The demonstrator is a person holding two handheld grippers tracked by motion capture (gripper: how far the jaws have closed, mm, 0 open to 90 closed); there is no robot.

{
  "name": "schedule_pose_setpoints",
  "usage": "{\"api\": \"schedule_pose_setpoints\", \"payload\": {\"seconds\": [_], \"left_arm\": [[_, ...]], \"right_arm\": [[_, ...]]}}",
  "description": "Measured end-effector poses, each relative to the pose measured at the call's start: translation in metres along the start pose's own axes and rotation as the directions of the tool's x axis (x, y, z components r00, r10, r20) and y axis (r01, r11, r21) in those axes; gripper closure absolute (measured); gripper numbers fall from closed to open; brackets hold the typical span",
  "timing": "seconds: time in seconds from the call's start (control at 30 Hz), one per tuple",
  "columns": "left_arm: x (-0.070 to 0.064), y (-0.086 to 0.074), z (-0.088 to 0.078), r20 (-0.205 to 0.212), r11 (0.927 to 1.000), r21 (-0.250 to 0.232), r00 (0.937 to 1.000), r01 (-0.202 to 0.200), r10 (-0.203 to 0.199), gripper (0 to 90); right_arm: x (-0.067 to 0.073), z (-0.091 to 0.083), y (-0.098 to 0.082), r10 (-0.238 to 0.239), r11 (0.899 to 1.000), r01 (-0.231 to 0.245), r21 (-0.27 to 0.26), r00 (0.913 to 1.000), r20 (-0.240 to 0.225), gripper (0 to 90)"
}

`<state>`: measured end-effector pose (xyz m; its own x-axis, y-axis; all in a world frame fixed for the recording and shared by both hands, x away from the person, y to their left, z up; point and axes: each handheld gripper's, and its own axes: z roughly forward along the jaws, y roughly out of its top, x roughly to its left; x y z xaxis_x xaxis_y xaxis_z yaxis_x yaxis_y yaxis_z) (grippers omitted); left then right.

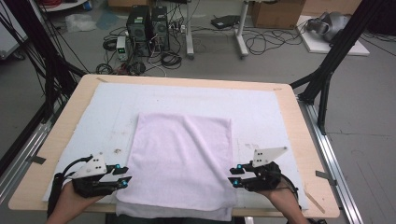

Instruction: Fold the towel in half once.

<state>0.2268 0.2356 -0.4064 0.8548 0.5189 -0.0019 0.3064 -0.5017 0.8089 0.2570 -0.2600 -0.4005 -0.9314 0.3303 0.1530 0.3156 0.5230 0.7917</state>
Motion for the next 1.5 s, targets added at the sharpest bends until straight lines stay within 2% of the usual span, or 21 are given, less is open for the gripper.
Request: {"api": "schedule_pose_setpoints", "payload": {"seconds": [0.07,0.13,0.17,0.27,0.43,0.5,0.57,0.6,0.63,0.67,0.77,0.87,1.03,1.1,1.17,1.2,1.27,1.4,1.5], "left_arm": [[-0.001,-0.003,0.006,0.015,0.9998,0.022,0.9999,-0.002,0.002,62.5],[-0.005,-0.007,0.011,0.027,0.9991,0.042,0.9996,-0.008,0.007,61.3],[-0.006,-0.010,0.012,0.039,0.9983,0.057,0.9992,-0.014,0.011,60.4],[-0.012,-0.017,0.015,0.056,0.9949,0.097,0.9982,-0.028,0.022,58.7],[-0.020,-0.025,0.018,0.067,0.9902,0.130,0.9969,-0.050,0.042,60.0],[-0.021,-0.026,0.019,0.066,0.9907,0.122,0.9964,-0.061,0.053,68.6],[-0.021,-0.025,0.019,0.063,0.9906,0.126,0.9969,-0.054,0.047,81.6],[-0.021,-0.024,0.019,0.063,0.9897,0.130,0.9967,-0.060,0.052,85.2],[-0.021,-0.023,0.018,0.063,0.9897,0.131,0.9968,-0.057,0.049,86.2],[-0.021,-0.023,0.017,0.061,0.9903,0.127,0.9970,-0.055,0.048,86.7],[-0.022,-0.021,0.011,0.050,0.9935,0.104,0.9978,-0.047,0.042,87.2],[-0.026,-0.017,0.000,0.038,0.9957,0.075,0.9980,-0.054,0.051,87.4],[-0.041,-0.012,-0.018,0.052,0.9975,0.026,0.9965,-0.066,0.065,87.9],[-0.043,-0.012,-0.022,0.065,0.9974,0.020,0.9955,-0.070,0.068,86.5],[-0.042,-0.014,-0.021,0.067,0.9979,0.023,0.9960,-0.061,0.059,76.8],[-0.040,-0.015,-0.020,0.063,0.9982,0.028,0.9967,-0.053,0.051,71.9],[-0.036,-0.016,-0.018,0.048,0.9985,0.026,0.9978,-0.047,0.046,69.9],[-0.021,-0.012,-0.012,0.012,0.9996,0.014,0.9996,-0.024,0.024,65.6],[-0.004,-0.005,-0.004,-0.021,1.0000,0.002,0.9998,-0.003,0.003,63.3]], "right_arm": [[-0.006,0.006,-0.002,0.006,1.000,-0.006,-0.002,0.9999,-0.008,64.1],[-0.004,0.009,-0.005,0.002,1.000,-0.002,-0.005,0.9998,-0.020,63.4],[-0.002,0.010,-0.006,0.005,1.000,-0.005,0.001,0.9996,-0.029,63.1],[0.010,0.014,-0.014,-0.025,0.999,0.026,0.020,0.9990,-0.036,62.1],[0.028,0.023,-0.026,-0.047,0.996,0.052,0.067,0.9962,-0.074,61.2],[0.032,0.029,-0.031,-0.050,0.994,0.058,0.098,0.9953,-0.083,61.7],[0.033,0.034,-0.035,-0.049,0.991,0.059,0.117,0.9952,-0.084,69.4],[0.033,0.035,-0.036,-0.047,0.992,0.056,0.110,0.9954,-0.083,77.3],[0.032,0.035,-0.036,-0.044,0.992,0.053,0.110,0.9952,-0.088,85.1],[0.031,0.034,-0.035,-0.040,0.992,0.052,0.115,0.9936,-0.106,87.4],[0.032,0.031,-0.031,-0.054,0.991,0.066,0.113,0.9930,-0.105,88.0],[0.036,0.023,-0.027,-0.064,0.995,0.073,0.073,0.9920,-0.109,88.4],[0.051,0.005,-0.021,-0.096,0.995,0.099,0.023,0.9893,-0.110,88.6],[0.056,-0.001,-0.022,-0.094,0.995,0.096,0.011,0.9878,-0.124,87.9],[0.054,-0.002,-0.025,-0.078,0.997,0.080,0.012,0.9889,-0.126,83.2],[0.052,-0.002,-0.027,-0.062,0.998,0.063,0.007,0.9905,-0.123,76.4],[0.046,-0.001,-0.029,-0.033,0.999,0.033,-0.003,0.9909,-0.130,72.0],[0.032,0.001,-0.020,-0.016,1.000,0.015,-0.009,0.9972,-0.073,65.5],[0.015,0.005,-0.010,-0.004,1.000,0.004,-0.006,0.9998,-0.022,61.6]]}}
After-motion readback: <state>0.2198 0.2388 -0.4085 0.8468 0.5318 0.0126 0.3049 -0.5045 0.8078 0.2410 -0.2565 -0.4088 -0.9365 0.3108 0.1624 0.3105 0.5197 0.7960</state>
